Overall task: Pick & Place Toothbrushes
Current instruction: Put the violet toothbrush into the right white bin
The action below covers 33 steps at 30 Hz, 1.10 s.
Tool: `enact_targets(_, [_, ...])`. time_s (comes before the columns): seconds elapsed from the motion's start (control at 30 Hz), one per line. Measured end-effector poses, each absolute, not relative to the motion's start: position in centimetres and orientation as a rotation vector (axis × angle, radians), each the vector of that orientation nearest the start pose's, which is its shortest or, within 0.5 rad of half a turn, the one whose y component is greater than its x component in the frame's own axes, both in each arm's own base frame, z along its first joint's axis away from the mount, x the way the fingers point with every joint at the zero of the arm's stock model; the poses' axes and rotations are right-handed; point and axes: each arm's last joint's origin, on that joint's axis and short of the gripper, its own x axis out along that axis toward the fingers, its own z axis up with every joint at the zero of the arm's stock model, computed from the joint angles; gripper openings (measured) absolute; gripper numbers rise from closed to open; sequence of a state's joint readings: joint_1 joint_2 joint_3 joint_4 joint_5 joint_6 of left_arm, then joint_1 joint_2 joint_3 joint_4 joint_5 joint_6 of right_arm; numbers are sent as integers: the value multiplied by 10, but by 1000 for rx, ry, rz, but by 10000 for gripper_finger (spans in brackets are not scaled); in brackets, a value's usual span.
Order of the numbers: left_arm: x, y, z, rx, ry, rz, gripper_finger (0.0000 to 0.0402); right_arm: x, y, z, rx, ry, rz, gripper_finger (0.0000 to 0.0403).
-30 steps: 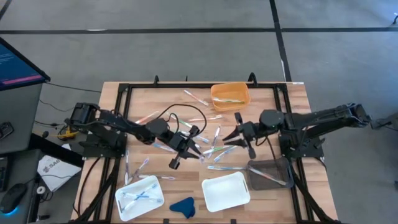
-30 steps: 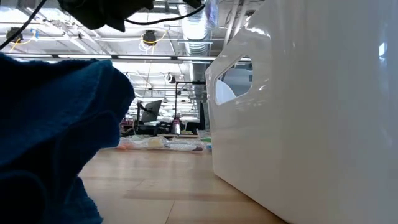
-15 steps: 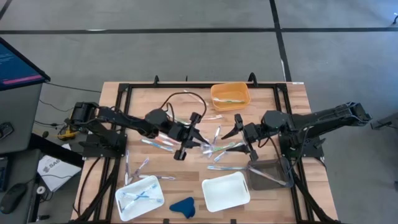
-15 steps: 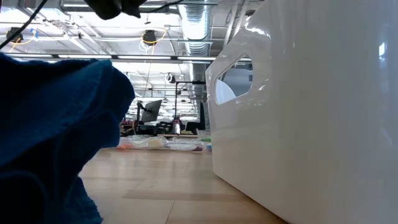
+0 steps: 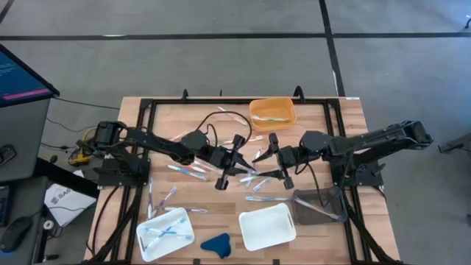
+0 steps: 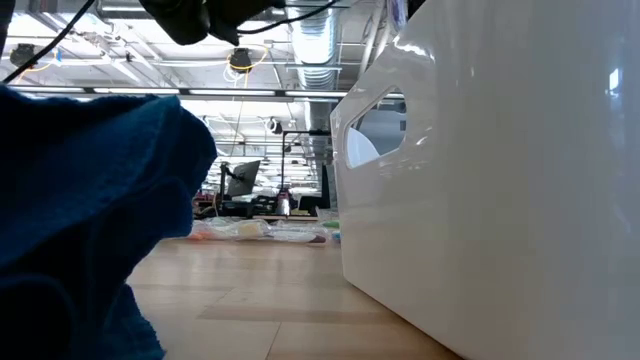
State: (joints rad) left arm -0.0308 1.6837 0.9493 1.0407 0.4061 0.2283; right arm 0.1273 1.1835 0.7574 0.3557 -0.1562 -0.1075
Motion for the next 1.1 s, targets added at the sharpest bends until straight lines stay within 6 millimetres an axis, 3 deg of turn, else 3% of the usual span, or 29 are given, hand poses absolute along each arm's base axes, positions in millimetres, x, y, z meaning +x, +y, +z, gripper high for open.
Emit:
enact_targets(0.8, [362, -16, 275, 244, -339, -288, 11, 262, 38, 292, -102, 83, 287, 152])
enact_targets(1.1, [362, -16, 275, 243, -338, -287, 14, 262, 36, 292, -105, 85, 225, 96])
